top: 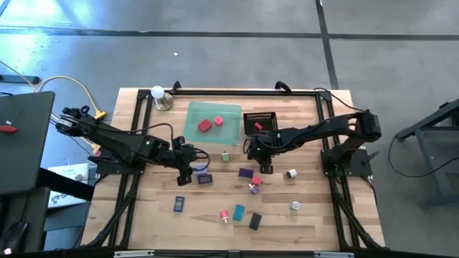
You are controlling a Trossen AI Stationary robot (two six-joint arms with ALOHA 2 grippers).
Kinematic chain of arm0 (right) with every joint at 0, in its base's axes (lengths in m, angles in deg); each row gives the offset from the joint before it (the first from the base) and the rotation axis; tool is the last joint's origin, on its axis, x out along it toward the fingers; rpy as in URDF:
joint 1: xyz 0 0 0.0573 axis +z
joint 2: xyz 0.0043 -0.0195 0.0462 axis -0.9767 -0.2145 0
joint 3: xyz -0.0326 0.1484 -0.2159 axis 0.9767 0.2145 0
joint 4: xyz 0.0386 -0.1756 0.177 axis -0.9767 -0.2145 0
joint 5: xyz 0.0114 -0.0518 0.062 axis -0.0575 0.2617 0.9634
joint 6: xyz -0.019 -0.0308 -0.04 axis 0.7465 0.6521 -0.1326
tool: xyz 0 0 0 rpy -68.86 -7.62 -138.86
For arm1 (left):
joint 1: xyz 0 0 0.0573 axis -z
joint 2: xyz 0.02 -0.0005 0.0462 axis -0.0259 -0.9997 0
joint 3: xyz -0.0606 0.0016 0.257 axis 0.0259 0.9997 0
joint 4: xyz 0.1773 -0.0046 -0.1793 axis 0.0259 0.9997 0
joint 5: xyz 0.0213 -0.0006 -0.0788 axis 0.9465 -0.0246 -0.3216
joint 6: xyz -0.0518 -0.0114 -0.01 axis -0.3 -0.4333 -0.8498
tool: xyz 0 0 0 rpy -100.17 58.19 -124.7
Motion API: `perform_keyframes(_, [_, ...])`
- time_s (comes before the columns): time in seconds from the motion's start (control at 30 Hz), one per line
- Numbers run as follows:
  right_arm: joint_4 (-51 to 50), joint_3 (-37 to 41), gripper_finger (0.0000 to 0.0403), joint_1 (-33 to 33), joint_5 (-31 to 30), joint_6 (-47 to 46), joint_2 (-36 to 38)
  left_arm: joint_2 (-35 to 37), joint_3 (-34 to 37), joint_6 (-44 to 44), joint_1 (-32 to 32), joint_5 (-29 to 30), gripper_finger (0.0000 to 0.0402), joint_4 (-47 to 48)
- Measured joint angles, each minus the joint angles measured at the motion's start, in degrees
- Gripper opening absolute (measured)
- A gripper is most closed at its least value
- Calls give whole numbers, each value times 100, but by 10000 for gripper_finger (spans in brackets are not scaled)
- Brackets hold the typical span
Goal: Pick & Place Office items
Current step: Put the top black digital timer into the black bin
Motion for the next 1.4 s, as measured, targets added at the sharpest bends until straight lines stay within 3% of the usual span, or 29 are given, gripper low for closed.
perform_keyframes(0.37, [-701, -11, 142, 261, -1392, -427, 1308, 2, 0, 28, 2, 0, 250, 2])
perform_keyframes(0.7, [-819, -153, 142, 94, -2560, -41, 2002, 2, 0, 253, 2, 0, 250, -130])
perform_keyframes(1.03, [-974, -302, 142, -1095, -2122, -209, 1775, 2, 0, 317, 2, 0, 250, -222])
perform_keyframes(1.4, [-1058, -302, 142, -1853, -1595, -179, 663, 2, 0, 463, 0, 0, 250, -239])
